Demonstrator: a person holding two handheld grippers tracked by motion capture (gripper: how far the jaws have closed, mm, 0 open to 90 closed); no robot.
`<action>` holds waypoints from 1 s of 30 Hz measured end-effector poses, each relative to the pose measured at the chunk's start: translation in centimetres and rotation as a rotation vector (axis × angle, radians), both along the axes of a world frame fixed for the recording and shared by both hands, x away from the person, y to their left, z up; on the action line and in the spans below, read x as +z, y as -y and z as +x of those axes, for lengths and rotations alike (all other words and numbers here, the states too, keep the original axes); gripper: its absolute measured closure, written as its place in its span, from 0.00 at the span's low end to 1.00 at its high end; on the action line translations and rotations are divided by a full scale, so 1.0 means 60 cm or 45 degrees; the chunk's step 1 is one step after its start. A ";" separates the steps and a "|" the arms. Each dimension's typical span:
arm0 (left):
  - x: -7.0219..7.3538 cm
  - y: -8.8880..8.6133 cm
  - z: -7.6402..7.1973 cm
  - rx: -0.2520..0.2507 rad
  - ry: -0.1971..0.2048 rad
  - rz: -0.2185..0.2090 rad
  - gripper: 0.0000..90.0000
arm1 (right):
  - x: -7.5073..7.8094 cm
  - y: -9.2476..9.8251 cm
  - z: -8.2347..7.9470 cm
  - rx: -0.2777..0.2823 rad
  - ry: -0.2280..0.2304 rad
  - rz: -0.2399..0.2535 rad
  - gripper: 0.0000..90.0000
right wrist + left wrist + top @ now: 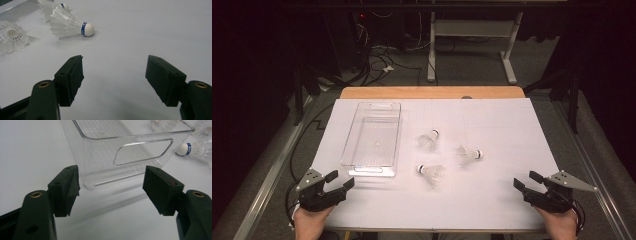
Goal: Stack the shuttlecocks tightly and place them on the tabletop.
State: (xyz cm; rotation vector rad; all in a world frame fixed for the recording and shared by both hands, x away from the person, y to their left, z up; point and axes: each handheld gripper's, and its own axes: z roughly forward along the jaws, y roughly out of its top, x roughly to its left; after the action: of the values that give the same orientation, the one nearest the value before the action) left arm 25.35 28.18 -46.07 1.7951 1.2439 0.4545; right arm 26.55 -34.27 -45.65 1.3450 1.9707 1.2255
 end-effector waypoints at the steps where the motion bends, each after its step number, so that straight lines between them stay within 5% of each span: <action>1: 0.001 0.001 -0.001 -0.001 0.003 0.003 0.34 | 0.000 0.000 0.000 0.001 -0.002 -0.002 0.34; 10: 0.005 0.008 -0.009 -0.013 0.014 0.014 0.35 | -0.001 -0.002 0.001 0.007 -0.013 -0.014 0.34; 14: 0.007 0.013 -0.011 -0.045 -0.001 -0.029 0.35 | -0.001 -0.001 0.001 0.017 -0.002 -0.008 0.34; 30: 0.019 0.038 -0.019 -0.081 0.021 0.009 0.36 | -0.003 -0.003 0.003 0.037 -0.022 -0.012 0.33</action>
State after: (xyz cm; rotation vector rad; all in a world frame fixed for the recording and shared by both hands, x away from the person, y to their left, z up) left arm 24.20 25.89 -44.95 1.8276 1.1717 0.4375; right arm 26.75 -34.08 -45.81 1.3309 2.0120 1.2202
